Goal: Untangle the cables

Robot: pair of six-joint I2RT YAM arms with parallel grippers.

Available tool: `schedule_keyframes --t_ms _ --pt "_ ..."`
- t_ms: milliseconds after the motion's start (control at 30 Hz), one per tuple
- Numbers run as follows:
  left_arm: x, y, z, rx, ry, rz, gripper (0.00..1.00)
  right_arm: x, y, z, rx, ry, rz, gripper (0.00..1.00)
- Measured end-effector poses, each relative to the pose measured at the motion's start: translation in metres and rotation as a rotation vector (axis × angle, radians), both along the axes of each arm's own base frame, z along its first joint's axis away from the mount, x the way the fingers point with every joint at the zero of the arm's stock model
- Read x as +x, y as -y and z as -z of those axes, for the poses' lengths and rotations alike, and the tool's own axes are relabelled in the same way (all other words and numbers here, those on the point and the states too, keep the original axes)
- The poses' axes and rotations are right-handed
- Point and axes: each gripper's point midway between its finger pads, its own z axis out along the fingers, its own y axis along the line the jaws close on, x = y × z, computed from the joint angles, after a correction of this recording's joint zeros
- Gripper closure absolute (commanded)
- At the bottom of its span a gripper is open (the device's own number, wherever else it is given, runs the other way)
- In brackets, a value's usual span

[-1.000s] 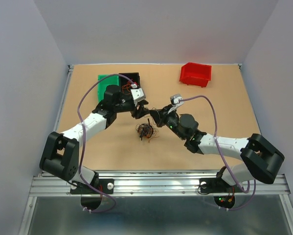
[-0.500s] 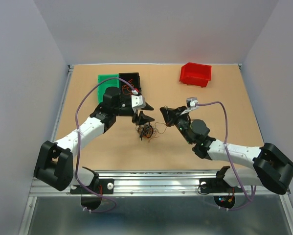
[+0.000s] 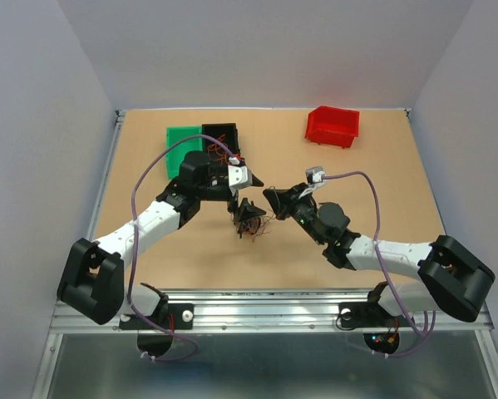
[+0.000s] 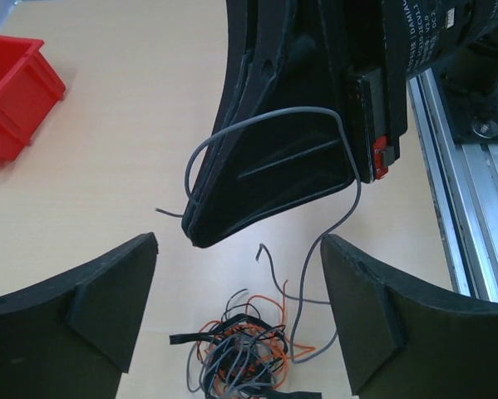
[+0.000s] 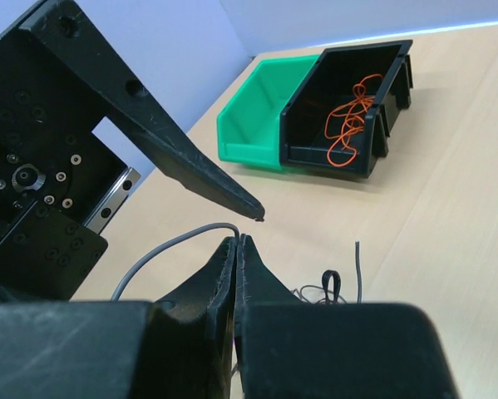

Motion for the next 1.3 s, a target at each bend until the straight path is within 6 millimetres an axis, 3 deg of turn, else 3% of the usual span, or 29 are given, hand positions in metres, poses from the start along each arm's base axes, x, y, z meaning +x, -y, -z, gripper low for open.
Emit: schedule_keyframes --t_ms 167,367,733,900,1067,1167,1200,1300 --pt "-0.004 0.003 0.007 0.014 -0.003 -0.001 0.01 -0.003 -0.006 0.007 -0.011 -0.009 -0.036 1.00" --pt "-0.009 0.009 0.010 0.025 0.009 0.019 0.01 -0.006 -0.010 0.003 0.002 0.002 -0.063 0.99" --pt "-0.020 0.020 0.035 0.085 -0.012 0.053 0.02 -0.008 -0.011 -0.010 0.046 0.028 -0.075 1.00" --pt "-0.017 0.025 0.029 0.068 -0.001 0.038 0.13 -0.009 -0.012 -0.015 0.068 0.031 -0.082 0.99" --pt "-0.009 0.027 0.021 0.042 0.020 0.007 0.14 -0.010 -0.013 -0.019 0.093 0.030 -0.090 0.99" --pt "-0.006 0.027 0.020 0.033 0.027 -0.013 0.28 -0.011 -0.014 -0.021 0.113 0.028 -0.092 1.00" --pt "-0.006 0.027 0.020 0.033 0.025 -0.016 0.41 -0.011 -0.014 -0.022 0.119 0.028 -0.094 0.99" --pt "0.000 0.026 0.020 0.033 0.035 -0.042 0.68 -0.011 -0.015 -0.023 0.138 0.022 -0.101 0.99"
